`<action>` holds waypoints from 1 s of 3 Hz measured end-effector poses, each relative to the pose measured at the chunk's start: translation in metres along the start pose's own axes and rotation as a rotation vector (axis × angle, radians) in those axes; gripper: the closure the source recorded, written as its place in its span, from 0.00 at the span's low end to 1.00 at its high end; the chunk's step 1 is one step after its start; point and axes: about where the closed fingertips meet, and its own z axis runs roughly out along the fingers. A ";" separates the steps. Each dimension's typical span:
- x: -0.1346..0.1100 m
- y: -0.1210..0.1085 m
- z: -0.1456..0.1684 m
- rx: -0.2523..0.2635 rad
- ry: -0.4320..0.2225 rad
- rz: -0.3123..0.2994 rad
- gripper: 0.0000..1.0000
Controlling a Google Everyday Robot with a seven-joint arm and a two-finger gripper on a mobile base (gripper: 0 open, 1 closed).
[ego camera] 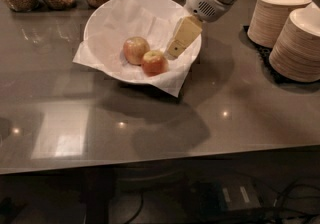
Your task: Pick apple from white bowl
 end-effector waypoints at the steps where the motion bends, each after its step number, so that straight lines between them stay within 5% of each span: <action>1: 0.000 0.000 0.000 0.000 0.000 0.000 0.00; 3: -0.011 0.009 0.016 0.029 -0.054 0.048 0.00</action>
Offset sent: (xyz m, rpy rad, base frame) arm 0.0007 0.0136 -0.0064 0.0483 -0.0406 -0.0438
